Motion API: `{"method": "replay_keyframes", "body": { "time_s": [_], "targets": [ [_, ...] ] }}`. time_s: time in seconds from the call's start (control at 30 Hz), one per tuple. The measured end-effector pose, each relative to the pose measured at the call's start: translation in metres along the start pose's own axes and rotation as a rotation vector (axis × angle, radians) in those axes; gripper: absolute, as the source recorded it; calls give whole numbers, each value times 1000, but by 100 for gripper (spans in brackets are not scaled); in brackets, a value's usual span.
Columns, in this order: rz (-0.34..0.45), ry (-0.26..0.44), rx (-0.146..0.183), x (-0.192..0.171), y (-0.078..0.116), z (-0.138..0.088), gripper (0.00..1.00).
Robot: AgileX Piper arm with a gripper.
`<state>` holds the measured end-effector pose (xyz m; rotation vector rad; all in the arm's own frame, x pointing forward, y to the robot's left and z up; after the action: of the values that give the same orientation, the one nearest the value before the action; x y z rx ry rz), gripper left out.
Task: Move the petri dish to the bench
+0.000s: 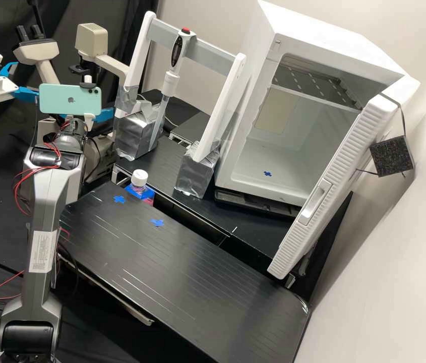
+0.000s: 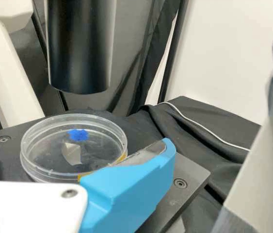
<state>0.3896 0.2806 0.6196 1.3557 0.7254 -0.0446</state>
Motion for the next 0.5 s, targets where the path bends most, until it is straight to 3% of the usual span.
{"method": "replay_keyframes", "body": {
  "time_s": [0.5],
  "targets": [
    [7, -51, 30, 4, 0, 5, 100]
  ]
}}
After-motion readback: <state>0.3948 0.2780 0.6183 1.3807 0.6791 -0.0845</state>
